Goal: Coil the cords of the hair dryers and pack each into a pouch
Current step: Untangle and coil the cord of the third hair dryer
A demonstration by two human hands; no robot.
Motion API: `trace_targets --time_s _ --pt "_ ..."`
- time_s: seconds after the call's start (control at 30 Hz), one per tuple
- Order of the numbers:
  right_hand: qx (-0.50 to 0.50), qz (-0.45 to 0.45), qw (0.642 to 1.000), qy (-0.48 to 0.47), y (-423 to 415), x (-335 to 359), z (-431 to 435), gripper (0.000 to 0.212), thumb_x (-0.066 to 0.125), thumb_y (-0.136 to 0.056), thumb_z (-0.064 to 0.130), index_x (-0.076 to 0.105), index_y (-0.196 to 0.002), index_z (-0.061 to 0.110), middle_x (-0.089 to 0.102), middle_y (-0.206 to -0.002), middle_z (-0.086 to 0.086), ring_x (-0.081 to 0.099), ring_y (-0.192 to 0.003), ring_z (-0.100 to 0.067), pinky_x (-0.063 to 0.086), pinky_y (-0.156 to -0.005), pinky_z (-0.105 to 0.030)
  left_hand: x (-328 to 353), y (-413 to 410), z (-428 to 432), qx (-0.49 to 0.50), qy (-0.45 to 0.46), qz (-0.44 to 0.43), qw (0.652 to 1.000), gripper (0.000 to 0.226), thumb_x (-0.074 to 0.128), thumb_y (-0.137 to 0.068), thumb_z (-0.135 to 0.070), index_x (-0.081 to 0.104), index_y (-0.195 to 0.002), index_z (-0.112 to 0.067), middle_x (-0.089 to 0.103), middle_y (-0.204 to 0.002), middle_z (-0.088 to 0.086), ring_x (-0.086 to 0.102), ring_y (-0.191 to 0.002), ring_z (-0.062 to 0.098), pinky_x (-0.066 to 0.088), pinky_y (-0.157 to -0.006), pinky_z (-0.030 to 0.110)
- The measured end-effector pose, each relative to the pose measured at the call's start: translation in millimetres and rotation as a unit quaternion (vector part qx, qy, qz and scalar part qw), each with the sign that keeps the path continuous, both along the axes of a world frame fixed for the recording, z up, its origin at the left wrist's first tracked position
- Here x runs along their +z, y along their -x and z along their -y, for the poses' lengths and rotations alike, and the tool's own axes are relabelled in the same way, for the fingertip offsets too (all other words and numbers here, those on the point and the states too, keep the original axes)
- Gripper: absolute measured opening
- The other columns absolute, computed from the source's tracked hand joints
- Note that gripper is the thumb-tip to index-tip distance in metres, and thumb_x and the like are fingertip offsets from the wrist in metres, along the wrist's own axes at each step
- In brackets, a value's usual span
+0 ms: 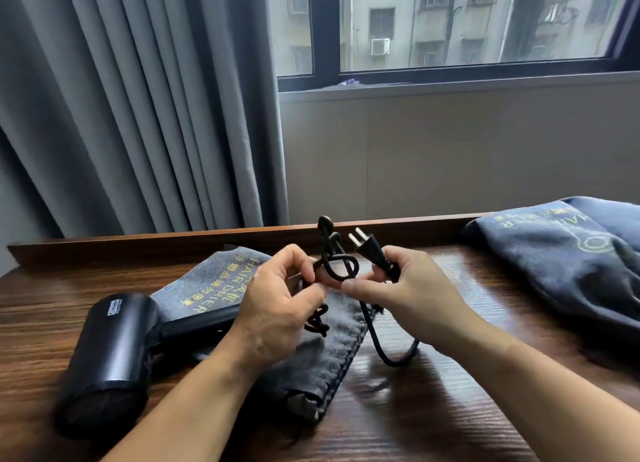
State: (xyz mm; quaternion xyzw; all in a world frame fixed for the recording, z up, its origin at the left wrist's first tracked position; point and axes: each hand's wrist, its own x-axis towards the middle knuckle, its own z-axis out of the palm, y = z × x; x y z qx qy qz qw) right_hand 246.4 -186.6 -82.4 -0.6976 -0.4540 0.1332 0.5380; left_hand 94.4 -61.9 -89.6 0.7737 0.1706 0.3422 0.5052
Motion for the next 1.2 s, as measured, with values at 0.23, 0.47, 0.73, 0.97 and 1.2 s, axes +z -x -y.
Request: trace_targets --time_s 0.23,0.47,0.73,0.97,1.2 --pt "0.053 -0.049 0.996 -0.056 -2 0 4 0.027 0.08 -0.077 0.002 0.069 -0.09 0.023 0.062 -0.07 0.003 0.054 -0.066 -0.01 0.047 -0.067 -0.034 6 -1 9 -0.102 0.104 -0.004 0.989 0.08 0.063 -0.078 -0.076 0.049 -0.133 -0.021 0.062 -0.068 0.009 0.054 -0.053 0.02 0.044 -0.053 0.024" --pt "0.054 0.007 0.995 -0.079 -7 3 8 0.018 0.083 -0.081 0.017 0.067 -0.074 0.025 0.052 -0.063 0.003 0.042 -0.06 -0.012 0.033 -0.059 -0.034 12 2 8 -0.057 0.131 -0.015 0.99 0.054 0.045 -0.086 -0.063 0.067 -0.093 -0.014 0.065 -0.06 0.016 0.057 -0.047 0.033 0.051 -0.069 0.041" --pt "0.093 0.059 0.993 -0.042 -1 5 7 0.008 0.072 -0.082 0.033 0.07 -0.088 0.027 0.073 -0.076 -0.004 0.065 -0.075 -0.041 0.053 -0.075 -0.061 10 -1 1 -0.112 0.135 0.01 0.985 0.05 0.045 -0.075 -0.009 0.07 -0.118 -0.012 0.072 -0.099 0.019 0.069 -0.086 0.028 0.057 -0.077 0.035" --pt "0.103 0.03 0.992 -0.063 2 5 6 0.016 0.079 -0.079 0.034 0.07 -0.087 0.023 0.076 -0.077 -0.006 0.07 -0.073 -0.038 0.054 -0.075 -0.063 14 -2 10 -0.131 0.194 -0.017 0.972 0.01 0.061 -0.097 -0.008 0.07 -0.095 -0.005 0.065 -0.076 0.01 0.06 -0.066 0.017 0.049 -0.061 0.025" --pt "0.095 0.007 0.99 -0.103 -8 15 11 0.01 0.068 -0.086 0.036 0.072 -0.095 0.037 0.059 -0.07 0.011 0.049 -0.058 0.001 0.039 -0.059 -0.015 19 -2 8 -0.043 0.299 0.08 0.95 0.011 0.051 -0.099 -0.002 0.061 -0.1 -0.005 0.069 -0.073 0.008 0.066 -0.068 0.012 0.049 -0.066 0.029"
